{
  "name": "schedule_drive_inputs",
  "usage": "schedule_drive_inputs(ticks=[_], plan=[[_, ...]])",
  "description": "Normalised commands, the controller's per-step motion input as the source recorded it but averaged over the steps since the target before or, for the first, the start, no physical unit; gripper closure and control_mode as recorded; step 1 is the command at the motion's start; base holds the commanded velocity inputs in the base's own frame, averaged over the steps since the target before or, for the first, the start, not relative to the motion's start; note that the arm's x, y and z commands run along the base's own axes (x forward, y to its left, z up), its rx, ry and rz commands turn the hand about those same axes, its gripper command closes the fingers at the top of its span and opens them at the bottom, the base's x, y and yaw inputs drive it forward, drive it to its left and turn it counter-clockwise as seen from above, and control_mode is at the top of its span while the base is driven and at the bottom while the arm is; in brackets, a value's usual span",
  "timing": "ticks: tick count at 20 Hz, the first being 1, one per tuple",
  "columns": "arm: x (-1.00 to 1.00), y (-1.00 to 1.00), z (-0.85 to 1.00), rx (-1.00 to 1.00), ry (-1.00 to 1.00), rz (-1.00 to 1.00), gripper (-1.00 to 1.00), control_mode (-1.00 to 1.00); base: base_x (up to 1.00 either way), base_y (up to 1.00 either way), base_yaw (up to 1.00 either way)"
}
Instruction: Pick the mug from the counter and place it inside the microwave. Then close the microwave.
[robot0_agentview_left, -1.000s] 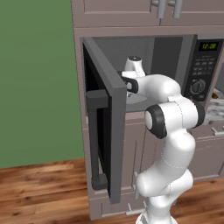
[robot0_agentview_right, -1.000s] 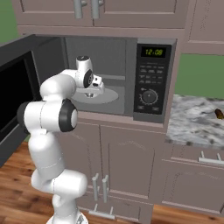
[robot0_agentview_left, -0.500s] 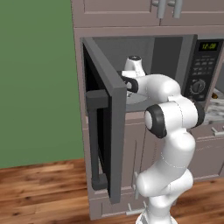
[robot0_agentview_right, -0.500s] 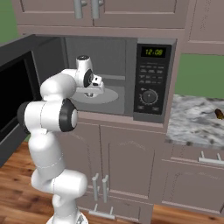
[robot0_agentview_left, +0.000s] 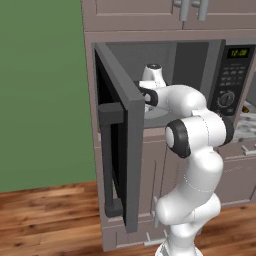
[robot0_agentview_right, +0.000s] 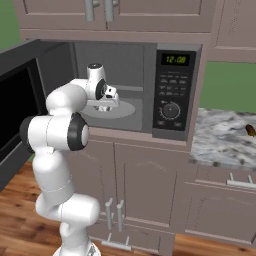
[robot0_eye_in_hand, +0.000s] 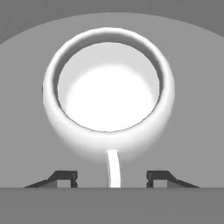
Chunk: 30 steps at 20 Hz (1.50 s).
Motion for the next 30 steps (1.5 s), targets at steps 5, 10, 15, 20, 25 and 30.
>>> schedule_drive_inputs(ticks=[5,10,15,20,25,30], plan=[[-0.17,-0.12,0.00,0.00,0.00,0.00,-1.00,-1.00,0.00,0.00,0.00],[-0.56,-0.31,0.07,0.01,0.00,0.00,-1.00,-1.00,0.00,0.00,0.00],[-0.58,-0.17,0.21,0.03,-0.02,0.00,-1.00,-1.00,0.00,0.00,0.00],[-0.62,-0.01,0.13,0.04,-0.03,0.00,-1.00,-1.00,0.00,0.00,0.00],[-0.76,0.00,0.01,0.05,-0.03,0.00,-1.00,-1.00,0.00,0.00,0.00],[-0.78,0.00,0.00,0.03,-0.02,0.00,-1.00,-1.00,0.00,0.00,0.00]])
